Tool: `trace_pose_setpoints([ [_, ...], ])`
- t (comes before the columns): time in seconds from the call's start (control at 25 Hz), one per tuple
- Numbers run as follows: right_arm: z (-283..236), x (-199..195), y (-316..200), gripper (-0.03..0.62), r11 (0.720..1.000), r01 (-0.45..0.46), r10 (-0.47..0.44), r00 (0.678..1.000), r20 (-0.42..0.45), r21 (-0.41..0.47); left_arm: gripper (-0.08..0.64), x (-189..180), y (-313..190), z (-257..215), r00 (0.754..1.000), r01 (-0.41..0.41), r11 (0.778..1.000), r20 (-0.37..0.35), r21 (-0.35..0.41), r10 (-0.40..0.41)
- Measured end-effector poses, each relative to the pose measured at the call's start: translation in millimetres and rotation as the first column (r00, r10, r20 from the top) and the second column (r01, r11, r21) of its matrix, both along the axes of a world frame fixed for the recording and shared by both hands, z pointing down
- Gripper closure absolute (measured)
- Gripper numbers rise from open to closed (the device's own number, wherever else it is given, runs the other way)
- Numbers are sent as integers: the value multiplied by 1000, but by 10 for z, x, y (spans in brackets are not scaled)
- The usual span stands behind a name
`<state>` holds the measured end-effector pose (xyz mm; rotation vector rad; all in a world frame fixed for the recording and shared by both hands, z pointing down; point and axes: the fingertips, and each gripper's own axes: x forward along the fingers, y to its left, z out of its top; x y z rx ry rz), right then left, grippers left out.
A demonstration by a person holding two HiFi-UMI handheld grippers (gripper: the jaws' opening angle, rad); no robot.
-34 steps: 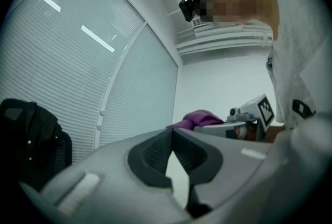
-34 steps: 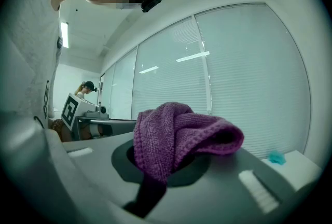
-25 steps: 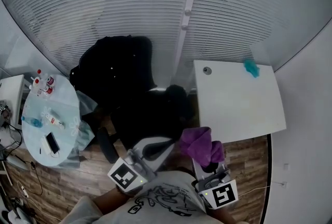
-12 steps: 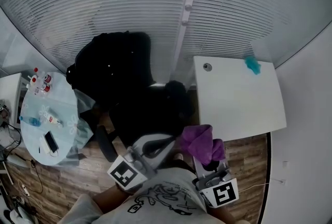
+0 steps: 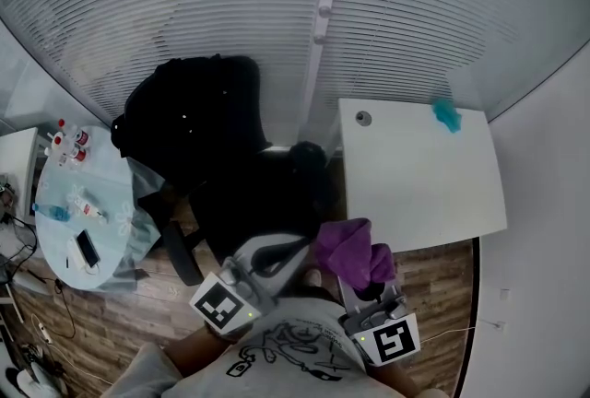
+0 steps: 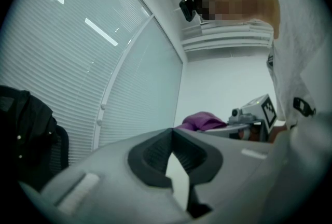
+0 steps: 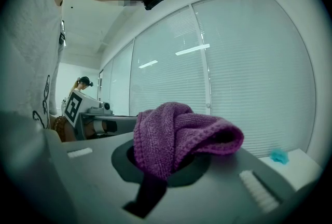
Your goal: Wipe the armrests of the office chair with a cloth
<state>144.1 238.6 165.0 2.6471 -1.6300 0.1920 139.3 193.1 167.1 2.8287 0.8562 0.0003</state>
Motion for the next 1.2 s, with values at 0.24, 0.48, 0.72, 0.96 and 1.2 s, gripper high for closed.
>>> trace_pose_setpoints([
  [0.24,158,172,64,563,1000,4,-3,999,44,-20,558,156,60,171,998,18,1000,55,8,-18],
  [0.48,489,202,134,563,998,25,-19,995,103,-63,558,156,79,533,989,36,999,143,-1,-35],
  [0.72,748,183,181,562,996,32,-19,989,147,-84,558,148,119,751,983,44,999,181,-22,-40],
  [0.96,816,268,178,563,995,37,-24,989,144,-92,558,268,112,857,982,49,999,182,6,-49],
  [1.2,1042,427,139,562,993,55,-38,989,146,-108,558,498,52,1115,978,74,997,196,20,-76],
])
